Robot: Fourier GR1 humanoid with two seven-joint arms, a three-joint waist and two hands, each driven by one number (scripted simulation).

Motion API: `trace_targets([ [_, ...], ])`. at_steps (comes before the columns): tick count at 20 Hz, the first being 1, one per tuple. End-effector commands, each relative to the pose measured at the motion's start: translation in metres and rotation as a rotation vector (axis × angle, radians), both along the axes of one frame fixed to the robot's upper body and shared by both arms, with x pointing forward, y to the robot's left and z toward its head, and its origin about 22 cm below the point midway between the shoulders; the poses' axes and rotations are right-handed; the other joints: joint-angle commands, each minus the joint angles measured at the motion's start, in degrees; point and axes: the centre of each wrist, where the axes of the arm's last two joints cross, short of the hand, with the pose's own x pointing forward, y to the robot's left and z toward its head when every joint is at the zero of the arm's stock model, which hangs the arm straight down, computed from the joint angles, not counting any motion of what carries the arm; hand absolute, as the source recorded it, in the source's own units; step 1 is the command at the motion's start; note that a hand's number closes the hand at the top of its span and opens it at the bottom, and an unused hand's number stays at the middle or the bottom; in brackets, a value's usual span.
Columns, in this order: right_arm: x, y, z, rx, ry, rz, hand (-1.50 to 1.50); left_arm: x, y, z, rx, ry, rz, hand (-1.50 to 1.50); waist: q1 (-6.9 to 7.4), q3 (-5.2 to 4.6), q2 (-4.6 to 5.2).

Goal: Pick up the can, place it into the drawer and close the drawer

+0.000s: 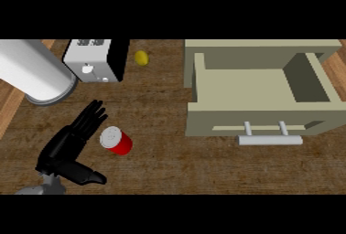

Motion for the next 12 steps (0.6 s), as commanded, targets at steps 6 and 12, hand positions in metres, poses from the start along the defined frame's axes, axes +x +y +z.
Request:
trace_targets([
  [6, -0.002, -0.002, 0.008, -0.023, -0.005, -0.01, -1.5, 0.006, 0.028, -0.055, 0.032, 0.019, 0.052, -1.5, -0.09, -0.01, 0.03],
  [12, -0.001, 0.008, 0.011, -0.022, -0.012, -0.009, -1.5, 0.01, 0.055, -0.072, 0.023, 0.049, 0.052, -1.5, -0.04, -0.01, 0.03],
])
